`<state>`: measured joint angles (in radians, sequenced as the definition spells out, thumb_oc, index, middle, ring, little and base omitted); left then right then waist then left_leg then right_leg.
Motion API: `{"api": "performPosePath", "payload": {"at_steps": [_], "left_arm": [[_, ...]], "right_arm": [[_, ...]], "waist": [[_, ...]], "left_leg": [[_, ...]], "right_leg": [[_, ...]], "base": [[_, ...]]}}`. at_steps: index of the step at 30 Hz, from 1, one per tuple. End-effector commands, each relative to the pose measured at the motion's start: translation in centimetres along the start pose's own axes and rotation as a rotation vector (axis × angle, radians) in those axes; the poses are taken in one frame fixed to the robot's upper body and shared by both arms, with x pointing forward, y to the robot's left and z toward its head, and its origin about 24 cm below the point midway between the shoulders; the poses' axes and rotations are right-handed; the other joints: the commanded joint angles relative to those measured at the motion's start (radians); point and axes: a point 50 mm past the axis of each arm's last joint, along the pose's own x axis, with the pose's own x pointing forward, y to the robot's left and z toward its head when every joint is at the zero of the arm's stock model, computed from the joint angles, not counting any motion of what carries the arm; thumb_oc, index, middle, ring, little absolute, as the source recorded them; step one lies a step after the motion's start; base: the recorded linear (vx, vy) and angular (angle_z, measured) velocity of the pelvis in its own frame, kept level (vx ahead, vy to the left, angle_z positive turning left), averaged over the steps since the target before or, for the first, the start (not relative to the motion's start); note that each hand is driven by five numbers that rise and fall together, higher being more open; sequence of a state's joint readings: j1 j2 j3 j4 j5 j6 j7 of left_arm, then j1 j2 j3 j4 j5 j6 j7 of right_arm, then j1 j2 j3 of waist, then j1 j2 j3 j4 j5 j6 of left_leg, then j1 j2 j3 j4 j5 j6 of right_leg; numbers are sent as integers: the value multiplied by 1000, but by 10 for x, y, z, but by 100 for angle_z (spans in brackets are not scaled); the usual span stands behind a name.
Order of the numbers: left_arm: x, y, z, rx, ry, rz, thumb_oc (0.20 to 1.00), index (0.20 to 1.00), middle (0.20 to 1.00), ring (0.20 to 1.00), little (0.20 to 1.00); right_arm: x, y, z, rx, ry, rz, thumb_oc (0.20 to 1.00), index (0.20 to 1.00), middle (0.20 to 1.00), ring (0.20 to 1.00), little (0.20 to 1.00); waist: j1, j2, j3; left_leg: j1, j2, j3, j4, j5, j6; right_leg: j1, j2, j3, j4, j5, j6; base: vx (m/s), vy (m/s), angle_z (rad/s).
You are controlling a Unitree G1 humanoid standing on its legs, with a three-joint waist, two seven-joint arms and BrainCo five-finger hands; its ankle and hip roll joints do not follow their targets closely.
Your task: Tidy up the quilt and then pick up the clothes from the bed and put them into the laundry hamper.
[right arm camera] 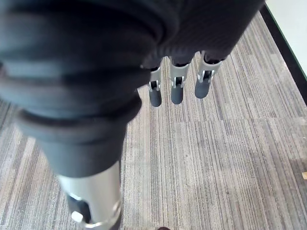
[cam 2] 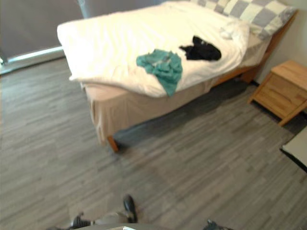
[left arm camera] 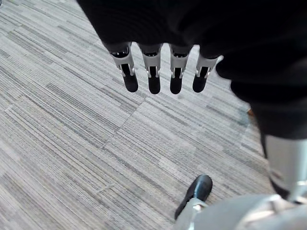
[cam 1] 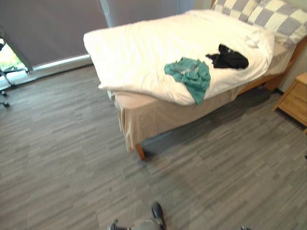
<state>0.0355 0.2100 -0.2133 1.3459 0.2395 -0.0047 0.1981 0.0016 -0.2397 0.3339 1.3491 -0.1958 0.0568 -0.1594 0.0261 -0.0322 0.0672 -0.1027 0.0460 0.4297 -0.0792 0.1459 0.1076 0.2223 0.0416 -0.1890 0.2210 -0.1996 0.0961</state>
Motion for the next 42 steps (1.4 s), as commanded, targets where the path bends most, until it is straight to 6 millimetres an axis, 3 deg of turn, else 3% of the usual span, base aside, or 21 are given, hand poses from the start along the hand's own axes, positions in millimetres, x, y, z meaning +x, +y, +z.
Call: {"api": "performPosePath", "payload": {"at_steps": [1,4,6,9,10,12,14,16,18,20,24,27,29,30,31,33,34,35,36,38,42], "left_arm": [[6,28,34,47,-96,53,1000,1000,1000,1000,1000],[7,34,41,68,-114,57,1000,1000,1000,1000,1000],[7,39,53,82,-155,67,1000,1000,1000,1000,1000],[6,41,62,114,-186,78,1000,1000,1000,1000,1000],[5,40,74,127,-230,81,1000,1000,1000,1000,1000],[4,38,78,144,-253,71,1000,1000,1000,1000,1000],[3,36,84,131,-271,71,1000,1000,1000,1000,1000],[1,32,90,72,-291,85,1000,1000,1000,1000,1000],[0,33,97,7,-309,102,1000,1000,1000,1000,1000],[-1,32,95,-144,-308,145,1000,1000,1000,1000,1000],[0,41,87,-331,-269,195,1000,1000,1000,1000,1000],[-14,104,104,-866,-410,436,1000,1000,1000,1000,1000],[-19,153,100,-960,-428,584,1000,1000,1000,1000,1000],[-19,153,100,-960,-428,584,1000,1000,1000,1000,1000],[-46,190,100,-978,-620,748,1000,1000,1000,1000,1000],[-80,230,107,-856,-835,872,1000,1000,1000,1000,1000],[-80,230,107,-856,-836,872,1000,1000,1000,1000,1000],[-128,262,143,-616,-1031,1008,1000,1000,1000,1000,1000],[-128,262,143,-615,-1031,1008,1000,1000,1000,1000,1000],[-179,274,179,-190,-1209,1088,1000,1000,1000,1000,1000],[-189,277,206,141,-1200,1118,1000,1000,1000,1000,1000]], "right_arm": [[0,-13,60,10,-184,-22,1000,1000,1000,1000,1000],[-3,-13,76,54,-237,-14,1000,1000,1000,1000,1000],[-4,-11,79,50,-251,-10,1000,1000,1000,1000,1000],[-4,-11,77,30,-243,-7,1000,1000,1000,1000,1000],[-3,-11,74,6,-227,1,1000,1000,1000,1000,1000],[-2,-13,71,-37,-215,-1,1000,1000,1000,1000,1000],[-1,-17,69,-39,-208,-3,1000,1000,1000,1000,1000],[0,-23,64,-58,-186,-46,1000,1000,1000,1000,1000],[1,-31,59,-38,-164,-81,1000,1000,1000,1000,1000],[3,-31,47,-41,-124,-89,1000,1000,1000,1000,1000],[3,-31,40,-77,-111,-88,1000,1000,1000,1000,1000],[3,-29,31,-57,-90,-102,1000,1000,1000,1000,1000],[3,-33,34,-60,-99,-110,1000,1000,1000,1000,1000],[3,-33,34,-61,-99,-110,1000,1000,1000,1000,1000],[3,-33,24,-58,-93,-109,1000,1000,1000,1000,1000],[3,-37,13,-18,-63,-110,1000,1000,1000,1000,1000],[3,-37,13,-18,-63,-109,1000,1000,1000,1000,1000],[4,-45,20,12,-85,-130,1000,1000,1000,1000,1000],[4,-45,20,12,-85,-130,1000,1000,1000,1000,1000],[4,-52,26,29,-103,-136,1000,1000,1000,1000,1000],[4,-49,34,0,-115,-114,1000,1000,1000,1000,1000]], "waist": [[-12,-23,117],[-59,10,148],[-81,14,150],[-102,2,139],[-126,-2,126],[-123,3,120],[-123,13,118],[-95,-5,163],[-71,-22,178],[-45,-14,155],[-27,19,136],[-34,25,123],[-42,20,95],[-42,20,92],[-31,14,90],[-24,12,92],[-24,12,90],[-21,11,87],[-21,11,85],[-29,15,80],[-53,25,71]], "left_leg": [[80,16,4,-8,-91,-110],[172,47,-36,-8,-139,-113],[211,45,-65,-8,-174,-129],[255,29,-98,-8,-209,-143],[308,32,-123,-8,-249,-167],[351,37,-131,-8,-270,-171],[355,52,-137,47,-241,-186],[168,113,-180,458,-143,-220],[76,116,-200,516,-129,-212],[78,87,-184,322,-171,-198],[112,75,-193,102,-134,-203],[195,66,-194,-3,-110,-218],[222,67,-176,-8,-131,-220],[218,67,-175,-8,-130,-220],[223,68,-180,-8,-134,-223],[228,68,-179,-8,-140,-226],[225,68,-178,-8,-138,-226],[229,68,-179,-8,-148,-226],[225,68,-178,-8,-146,-226],[229,69,-173,-8,-161,-227],[234,68,-154,-8,-168,-226]], "right_leg": [[-121,-118,91,215,220,132],[-306,-148,81,351,213,106],[-324,-159,64,195,137,71],[-315,-153,85,-62,157,65],[-356,-159,142,-226,211,84],[-359,-160,144,-250,215,81],[-337,-143,142,-244,217,68],[-256,-144,109,-257,216,6],[-211,-158,79,-290,200,-13],[-172,-166,61,-308,169,10],[-147,-152,50,-308,143,25],[-113,-152,19,-306,149,22],[-94,-153,29,-308,146,26],[-98,-152,29,-308,148,26],[-98,-160,30,-308,155,35],[-94,-167,27,-308,154,42],[-98,-166,27,-308,156,41],[-95,-173,22,-308,153,49],[-99,-172,23,-308,155,48],[-99,-177,24,-308,152,60],[-111,-182,35,-308,160,69]], "base": [[278,68,18],[618,82,57],[527,-71,50],[517,-169,45],[534,-209,35],[590,-242,44],[382,-243,25],[253,-348,26],[165,-157,46],[306,45,17],[236,87,0],[197,97,-3],[183,59,5],[142,27,26],[87,6,4],[87,15,-27],[87,11,8],[42,-3,28],[88,-9,29],[67,-6,40],[42,22,3]]}}
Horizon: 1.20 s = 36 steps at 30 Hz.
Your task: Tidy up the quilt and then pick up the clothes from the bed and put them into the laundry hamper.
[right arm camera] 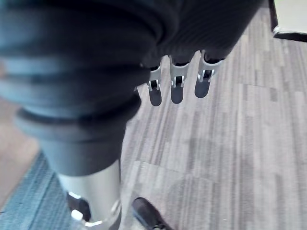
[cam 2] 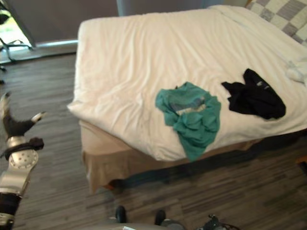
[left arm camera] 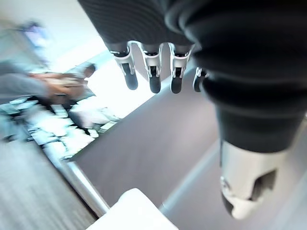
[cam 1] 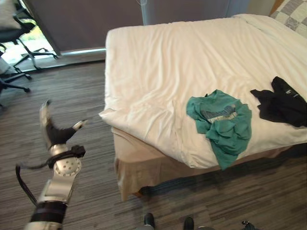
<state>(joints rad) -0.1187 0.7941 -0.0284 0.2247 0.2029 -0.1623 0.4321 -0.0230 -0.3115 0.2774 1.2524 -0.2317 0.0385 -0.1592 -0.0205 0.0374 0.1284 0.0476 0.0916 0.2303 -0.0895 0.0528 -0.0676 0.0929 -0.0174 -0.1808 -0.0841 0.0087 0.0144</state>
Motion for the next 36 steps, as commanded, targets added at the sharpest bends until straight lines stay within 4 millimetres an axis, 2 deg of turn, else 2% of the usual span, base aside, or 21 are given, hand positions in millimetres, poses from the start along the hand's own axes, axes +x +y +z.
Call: {"api": "performPosePath", "payload": {"at_steps": [1,3,6,7,11,12,14,18,22,23,24,25,26,27,28,29,30,31,32,33,36], "left_arm": [[36,-25,14,220,-72,-138,1000,1000,1000,1000,1000],[55,-51,40,305,-124,-219,1000,1000,1000,1000,1000],[59,-77,43,500,-157,-322,1000,1000,1000,1000,1000],[60,-100,50,540,-145,-390,1000,1000,1000,1000,1000],[46,-127,43,543,-76,-483,1000,1000,1000,1000,1000],[30,-143,27,568,3,-564,1000,1000,1000,1000,1000],[11,-152,7,587,88,-641,200,200,200,200,200],[-19,-156,-23,586,223,-729,200,200,200,200,200],[-96,-133,-95,513,574,-796,200,200,200,200,200],[-128,-110,-123,452,733,-772,576,576,576,576,576],[-128,-110,-123,452,733,-772,576,576,576,576,576],[-145,-99,-133,432,792,-763,1000,1000,1000,1000,1000],[-188,-92,-139,363,851,-773,1000,1000,1000,1000,1000],[-194,-95,-137,322,851,-795,1000,1000,1000,1000,1000],[-194,-95,-137,320,852,-792,1000,1000,1000,1000,1000],[-214,-104,-128,251,866,-791,1000,1000,1000,1000,1000],[-243,-103,-127,211,940,-775,1000,1000,1000,1000,1000],[-264,-93,-130,179,1018,-767,1000,1000,1000,1000,1000],[-264,-93,-130,180,1017,-768,1000,1000,1000,1000,1000],[-310,-94,-122,120,1142,-822,1000,1000,1000,1000,1000],[-359,-98,-112,108,1259,-991,1000,1000,1000,1000,1000]], "right_arm": [[3,-6,19,-72,-23,2,1000,1000,1000,1000,1000],[3,-4,19,-96,-16,-5,1000,1000,1000,1000,1000],[3,-4,21,-131,-21,-17,1000,1000,1000,1000,1000],[4,-6,22,-146,-25,-35,1000,1000,1000,1000,1000],[4,-6,25,-146,-16,-46,1000,1000,1000,1000,1000],[4,-8,29,-153,-25,-50,1000,1000,1000,1000,1000],[5,-14,34,-144,-28,-65,1000,1000,1000,1000,1000],[6,-22,40,-125,-37,-84,1000,1000,1000,1000,1000],[8,-43,44,13,-43,-136,1000,1000,1000,1000,1000],[7,-76,54,101,-100,-221,1000,1000,1000,1000,1000],[7,-76,55,100,-101,-220,1000,1000,1000,1000,1000],[5,-96,64,124,-150,-269,1000,1000,1000,1000,1000],[-6,-135,88,120,-286,-389,1000,1000,1000,1000,1000],[-31,-195,152,88,-406,-534,1000,1000,1000,1000,1000],[-31,-196,153,87,-410,-535,1000,1000,1000,1000,1000],[-33,-193,155,41,-435,-571,1000,1000,1000,1000,1000],[-48,-181,165,-45,-607,-601,947,947,947,947,947],[-105,-208,199,-143,-860,-740,200,200,200,200,200],[-105,-208,199,-142,-858,-739,200,200,200,200,200],[-181,-211,196,-234,-1161,-897,200,200,200,200,200],[-217,-197,221,-240,-1397,-929,200,200,200,200,200]], "waist": [[-44,-33,6],[-70,-23,6],[-96,-15,11],[-114,-10,19],[-124,-9,33],[-129,-11,38],[-126,-11,41],[-116,-11,42],[-87,-11,35],[-73,-10,36],[-73,-10,34],[-62,-11,35],[-34,-15,40],[16,-19,34],[13,-18,35],[24,-21,38],[18,-21,46],[11,-25,51],[12,-25,49],[3,-28,56],[29,-29,49]], "left_leg": [[94,20,70,2,-86,-48],[90,17,88,2,-89,-43],[85,15,100,2,-92,-41],[76,12,109,2,-94,-38],[58,11,116,2,-93,-35],[49,12,122,2,-91,-34],[44,13,126,2,-90,-34],[44,16,129,2,-88,-34],[61,20,123,2,-89,-35],[73,20,115,2,-89,-37],[70,20,115,2,-87,-37],[75,19,109,2,-89,-38],[77,18,92,2,-86,-39],[71,19,78,2,-83,-41],[69,19,78,2,-81,-41],[66,21,65,2,-76,-40],[66,20,63,2,-75,-37],[67,20,64,2,-77,-37],[66,20,64,2,-77,-37],[71,22,69,2,-81,-30],[69,24,60,2,-84,-22]], "right_leg": [[16,-129,39,-3,-45,161],[-2,-132,55,-3,-34,168],[-17,-135,67,-3,-29,173],[-35,-137,76,-3,-23,177],[-64,-138,86,-3,-17,176],[-75,-138,90,-3,-14,175],[-83,-136,94,-3,-12,173],[-85,-135,95,-3,-10,170],[-61,-130,89,-3,-16,162],[-43,-130,83,-3,-19,160],[-46,-130,84,-3,-17,160],[-36,-131,78,-3,-20,159],[-24,-131,68,-3,-23,158],[-20,-133,55,-3,-27,156],[-22,-132,55,-3,-25,155],[-18,-135,44,-3,-27,156],[-16,-136,41,-3,-26,156],[-16,-135,42,-3,-27,156],[-18,-135,42,-3,-27,156],[-13,-136,39,-3,-25,159],[-9,-137,35,-3,-29,159]], "base": [[48,57,-38],[18,64,-15],[-32,46,-59],[-70,29,-42],[-71,20,-34],[-44,8,-14],[-39,6,-20],[-4,2,-8],[30,6,-4],[26,16,9],[24,16,6],[0,0,0],[0,0,0],[-24,-5,4],[-33,-17,1],[-58,9,17],[-60,33,53],[-38,40,79],[2,55,56],[18,51,14],[-7,33,27]]}}
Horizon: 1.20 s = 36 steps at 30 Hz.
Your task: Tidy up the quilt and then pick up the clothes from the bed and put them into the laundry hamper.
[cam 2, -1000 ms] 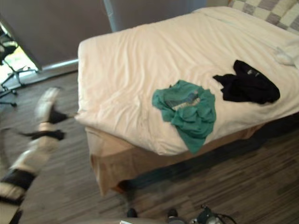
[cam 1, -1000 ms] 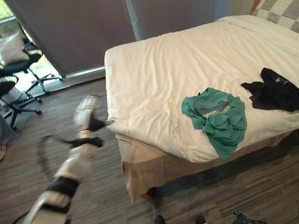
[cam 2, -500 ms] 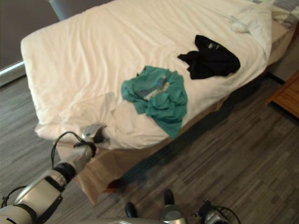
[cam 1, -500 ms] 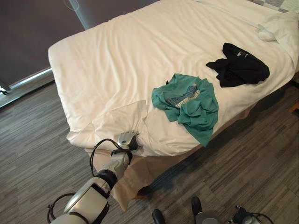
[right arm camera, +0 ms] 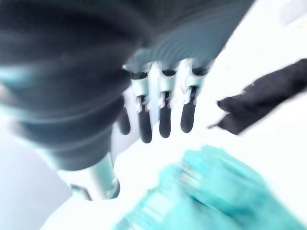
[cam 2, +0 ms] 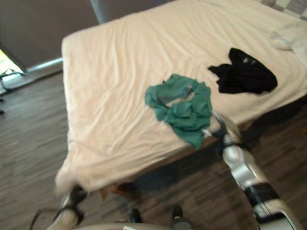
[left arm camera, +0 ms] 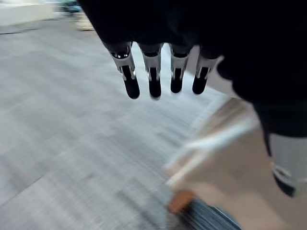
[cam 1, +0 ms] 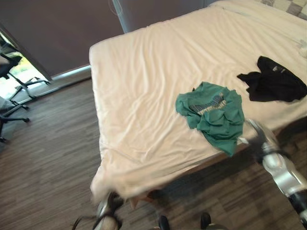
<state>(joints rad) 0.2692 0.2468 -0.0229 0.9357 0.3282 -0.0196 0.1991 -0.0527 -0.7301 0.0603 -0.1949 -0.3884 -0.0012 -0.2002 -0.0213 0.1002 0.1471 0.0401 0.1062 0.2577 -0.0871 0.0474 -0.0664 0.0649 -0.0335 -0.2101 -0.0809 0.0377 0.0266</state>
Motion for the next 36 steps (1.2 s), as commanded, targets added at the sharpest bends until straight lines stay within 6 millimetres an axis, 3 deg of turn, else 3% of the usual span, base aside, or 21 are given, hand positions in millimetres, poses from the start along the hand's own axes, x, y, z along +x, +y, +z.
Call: {"api": "performPosePath", "payload": {"at_steps": [1,3,5,6,7,8,9,12,14,16,17,19,20,22,24,27,29,31,32,33,36], "left_arm": [[-18,0,-69,147,224,-109,1000,1000,1000,1000,1000],[-17,-1,-71,195,244,-132,1000,1000,1000,1000,1000],[-17,-2,-70,190,242,-131,1000,1000,1000,1000,1000],[-3,12,-46,255,155,-107,1000,1000,1000,1000,1000],[3,22,-33,265,108,-76,1000,1000,1000,1000,1000],[10,40,-12,263,22,-27,1000,1000,1000,1000,1000],[11,40,-12,261,22,-26,1000,1000,1000,1000,1000],[16,79,41,249,-200,73,1000,1000,1000,1000,1000],[9,114,85,243,-378,150,1000,1000,1000,1000,1000],[-1,141,108,231,-474,201,1000,1000,1000,1000,1000],[-6,152,119,228,-516,222,1000,1000,1000,1000,1000],[-13,181,133,259,-553,275,1000,1000,1000,1000,1000],[-13,181,133,258,-554,275,1000,1000,1000,1000,1000],[-16,199,136,297,-541,302,1000,1000,1000,1000,1000],[-19,217,136,335,-519,326,1000,1000,1000,1000,1000],[-17,229,131,359,-469,320,1000,1000,1000,1000,1000],[-10,227,126,324,-435,338,1000,1000,1000,1000,1000],[0,212,127,315,-417,310,1000,1000,1000,1000,1000],[0,212,127,315,-418,309,1000,1000,1000,1000,1000],[8,198,130,313,-399,287,1000,1000,1000,1000,1000],[17,168,143,271,-413,256,1000,1000,1000,1000,1000]], "right_arm": [[42,7,37,-3,-211,-28,200,200,200,200,200],[77,10,84,56,-356,-27,200,200,200,200,200],[78,10,85,56,-362,-29,200,200,200,200,200],[120,9,147,88,-499,-28,200,200,200,200,200],[131,8,160,92,-519,-22,200,200,200,200,200],[145,16,169,124,-487,19,200,200,200,200,200],[145,16,170,125,-489,18,200,200,200,200,200],[151,42,168,216,-413,121,200,200,200,200,200],[142,76,146,256,-301,229,200,200,200,200,200],[127,106,130,282,-222,334,200,200,200,200,200],[106,134,121,306,-171,424,200,200,200,200,200],[67,172,105,260,-138,622,200,200,200,200,200],[67,172,105,259,-138,622,200,200,200,200,200],[28,197,98,268,-138,798,200,200,200,200,200],[-3,205,94,285,-180,945,200,200,200,200,200],[-34,192,96,419,-247,1066,200,200,200,200,200],[-28,163,114,536,-373,1029,200,200,200,200,200],[-15,134,131,616,-485,933,200,200,200,200,200],[-14,134,131,615,-485,932,200,200,200,200,200],[5,108,149,676,-580,802,200,200,200,200,200],[36,81,173,731,-656,557,200,200,200,200,200]], "waist": [[39,-93,34],[70,-100,55],[65,-101,55],[118,-101,118],[136,-97,140],[160,-88,163],[158,-89,162],[186,-64,200],[202,-40,222],[207,-25,232],[208,-18,234],[205,-7,235],[204,-8,233],[193,-7,231],[178,-12,225],[148,-30,217],[123,-42,206],[97,-48,204],[98,-47,202],[76,-48,203],[60,-42,205]], "left_leg": [[65,11,28,0,-73,-24],[36,15,17,0,-62,-27],[30,16,17,0,-58,-27],[-37,24,-5,0,-31,-30],[-66,26,-18,0,-16,-30],[-105,29,-32,0,4,-35],[-108,29,-33,0,5,-35],[-177,32,-55,0,32,-47],[-223,32,-73,0,50,-55],[-243,27,-79,0,55,-59],[-256,25,-83,0,60,-60],[-258,18,-86,0,55,-61],[-262,18,-87,0,58,-61],[-250,12,-86,0,49,-60],[-241,8,-85,0,45,-57],[-211,4,-73,0,27,-56],[-189,4,-61,0,15,-54],[-172,5,-44,0,6,-51],[-175,5,-43,0,8,-51],[-155,6,-21,0,-4,-47],[-135,5,7,0,-12,-38]], "right_leg": [[11,-120,62,-6,-55,144],[-12,-119,60,-4,-53,141],[-18,-118,60,-5,-49,139],[-80,-110,55,8,-41,130],[-107,-109,52,15,-35,126],[-140,-108,39,23,-30,122],[-143,-108,38,24,-31,122],[-194,-116,3,29,-18,124],[-223,-124,-25,29,-8,129],[-231,-129,-42,27,-6,133],[-240,-132,-48,26,-2,136],[-235,-139,-55,27,-5,140],[-238,-139,-56,26,-2,139],[-228,-142,-54,29,-8,141],[-222,-146,-48,29,-7,142],[-206,-148,-33,32,-18,146],[-198,-149,-19,32,-22,147],[-198,-148,0,33,-24,148],[-201,-147,0,33,-22,148],[-202,-145,23,38,-25,149],[-215,-143,53,44,-28,146]], "base": [[-86,-2,-14],[-133,-17,5],[-169,-25,18],[-338,-37,24],[-425,-53,2],[-179,-21,-4],[-128,-16,23],[-124,0,52],[-104,-6,26],[-50,13,39],[-19,33,30],[11,40,13],[26,31,3],[43,35,-1],[53,39,8],[63,31,9],[66,46,-4],[22,47,-14],[18,82,-32],[6,79,-40],[2,91,-62]]}}
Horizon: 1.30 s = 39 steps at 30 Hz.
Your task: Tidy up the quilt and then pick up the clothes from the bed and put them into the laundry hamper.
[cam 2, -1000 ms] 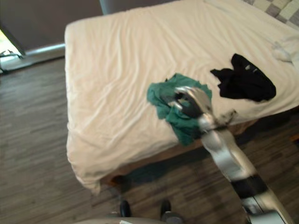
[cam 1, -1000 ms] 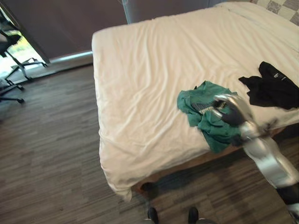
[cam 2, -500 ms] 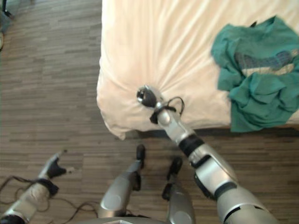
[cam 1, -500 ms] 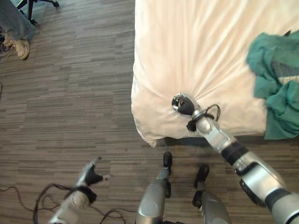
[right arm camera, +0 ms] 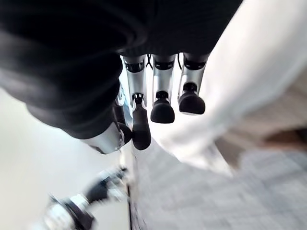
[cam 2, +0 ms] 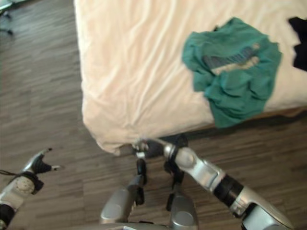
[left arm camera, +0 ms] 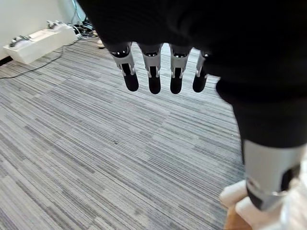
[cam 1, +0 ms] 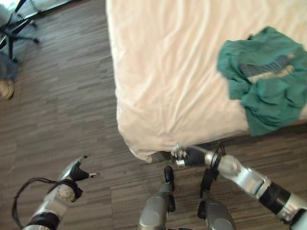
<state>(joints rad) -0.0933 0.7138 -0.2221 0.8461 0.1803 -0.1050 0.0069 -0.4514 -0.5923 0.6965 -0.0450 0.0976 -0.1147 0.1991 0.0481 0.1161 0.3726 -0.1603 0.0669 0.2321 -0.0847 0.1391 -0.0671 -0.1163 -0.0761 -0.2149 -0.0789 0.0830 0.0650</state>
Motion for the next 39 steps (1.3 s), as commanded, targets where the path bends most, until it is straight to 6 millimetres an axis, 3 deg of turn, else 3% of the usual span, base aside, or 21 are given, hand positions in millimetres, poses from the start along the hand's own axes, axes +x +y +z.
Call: {"api": "performPosePath", "payload": {"at_steps": [1,4,6,7,9,10,11,16,17,18,20,21,24,26,30,31,32,35,36,38,39], "left_arm": [[13,-10,24,7,-23,49,1000,1000,1000,1000,1000],[19,-39,48,-107,-45,47,1000,1000,1000,1000,1000],[16,-63,49,-213,-12,22,1000,1000,1000,1000,1000],[11,-87,43,-333,61,-7,1000,1000,1000,1000,1000],[9,-98,39,-387,109,-22,1000,1000,1000,1000,1000],[0,-141,40,-375,213,-103,1000,1000,1000,1000,1000],[0,-140,40,-375,213,-103,1000,1000,1000,1000,1000],[-17,-161,12,-368,369,-130,1000,1000,1000,1000,1000],[-21,-166,8,-320,366,-167,1000,1000,1000,1000,1000],[-23,-167,5,-256,358,-196,1000,1000,1000,1000,1000],[-22,-167,5,-256,358,-196,1000,1000,1000,1000,1000],[-21,-165,7,-218,336,-203,1000,1000,1000,1000,1000],[-21,-164,5,-169,317,-219,1000,1000,1000,1000,1000],[-25,-166,0,-122,305,-230,1000,1000,1000,1000,1000],[-27,-170,2,-93,277,-239,1000,1000,1000,1000,1000],[-29,-171,0,-101,280,-238,1000,1000,1000,1000,1000],[-29,-171,0,-102,280,-237,1000,1000,1000,1000,1000],[-29,-168,-2,-117,285,-215,1000,1000,1000,1000,1000],[-26,-167,5,-156,264,-188,1000,1000,1000,1000,1000],[-27,-170,10,-225,266,-165,1000,1000,1000,1000,1000],[-27,-171,12,-251,268,-156,1000,1000,1000,1000,1000]], "right_arm": [[35,-23,56,5,-302,-214,200,200,200,200,200],[48,-37,43,-37,-212,-350,200,200,200,200,200],[45,-42,10,-53,-47,-420,200,200,200,200,200],[29,-43,-31,-47,141,-482,200,200,200,200,200],[16,-41,-52,-46,240,-513,200,200,200,200,200],[-4,-26,-81,12,374,-571,200,200,200,200,200],[-4,-26,-81,12,374,-572,200,200,200,200,200],[-125,85,-162,297,932,-517,200,200,200,200,200],[-174,139,-178,434,1197,-485,200,200,200,200,200],[-198,164,-181,481,1340,-441,200,200,200,200,200],[-198,164,-181,482,1340,-441,200,200,200,200,200],[-217,183,-181,506,1450,-406,1000,1000,1000,1000,1000],[-240,203,-178,525,1567,-347,1000,1000,1000,1000,1000],[-254,210,-175,522,1633,-326,1000,1000,1000,1000,1000],[-264,203,-176,505,1653,-390,1000,1000,1000,1000,1000],[-263,194,-178,468,1633,-392,1000,1000,1000,1000,1000],[-263,194,-179,467,1632,-392,1000,1000,1000,1000,1000],[-252,179,-184,409,1589,-387,1000,1000,1000,1000,1000],[-238,162,-189,360,1533,-397,1000,1000,1000,1000,1000],[-221,150,-191,326,1476,-406,1000,1000,1000,1000,1000],[-216,149,-191,319,1462,-406,1000,1000,1000,1000,1000]], "waist": [[-11,-57,-19],[-13,-58,-12],[-13,-63,-4],[-11,-72,9],[-13,-79,14],[-21,-108,19],[-21,-109,16],[-87,-166,-51],[-119,-174,-79],[-142,-176,-91],[-141,-176,-94],[-148,-175,-93],[-146,-165,-116],[-162,-155,-136],[-216,-115,-132],[-230,-103,-106],[-225,-101,-104],[-192,-101,-70],[-145,-115,-59],[-94,-137,-53],[-83,-142,-51]], "left_leg": [[69,43,40,-3,-104,-35],[71,38,55,-2,-101,-31],[49,39,51,37,-110,-28],[8,41,40,114,-133,-26],[-18,41,32,153,-147,-24],[-33,47,13,200,-171,-23],[-38,47,12,200,-169,-22],[51,31,29,143,-185,-12],[115,24,50,85,-178,-5],[174,28,93,33,-175,0],[172,28,95,32,-174,0],[224,46,163,10,-179,-4],[281,77,279,7,-186,-18],[303,86,357,15,-185,-19],[311,119,437,110,-212,-35],[300,197,475,280,-183,-65],[300,206,479,290,-184,-70],[239,291,386,488,-80,-101],[106,178,144,592,-162,-30],[7,46,-27,559,-231,18],[-12,52,-61,525,-239,18]], "right_leg": [[-38,-99,65,45,-74,106],[-52,-100,80,55,-75,101],[-60,-106,83,71,-80,95],[-71,-117,79,106,-91,89],[-83,-122,78,127,-97,84],[-83,-126,70,157,-113,78],[-87,-126,70,156,-111,78],[-22,-123,67,147,-122,86],[6,-108,75,147,-127,90],[9,-93,80,166,-130,94],[6,-93,82,165,-128,94],[-5,-103,7,211,-127,95],[2,-154,-265,278,-149,82],[6,-167,-335,302,-158,72],[8,-112,-212,217,-179,50],[44,-60,-136,169,-198,23],[46,-53,-133,165,-197,19],[82,20,-45,123,-215,-24],[102,41,52,98,-221,-38],[110,42,152,70,-203,-24],[125,38,183,54,-204,-15]], "base": [[-22,60,-52],[-44,18,-37],[-83,-33,-12],[-103,-41,0],[-93,-71,14],[-70,-94,27],[-9,-77,27],[133,-1,21],[201,44,4],[144,36,-11],[25,-5,-60],[46,-41,-112],[11,-86,-177],[4,-138,-165],[74,-167,-140],[170,-167,-92],[213,-263,-152],[164,-185,-193],[118,-15,-155],[185,53,-184],[288,100,-235]]}}
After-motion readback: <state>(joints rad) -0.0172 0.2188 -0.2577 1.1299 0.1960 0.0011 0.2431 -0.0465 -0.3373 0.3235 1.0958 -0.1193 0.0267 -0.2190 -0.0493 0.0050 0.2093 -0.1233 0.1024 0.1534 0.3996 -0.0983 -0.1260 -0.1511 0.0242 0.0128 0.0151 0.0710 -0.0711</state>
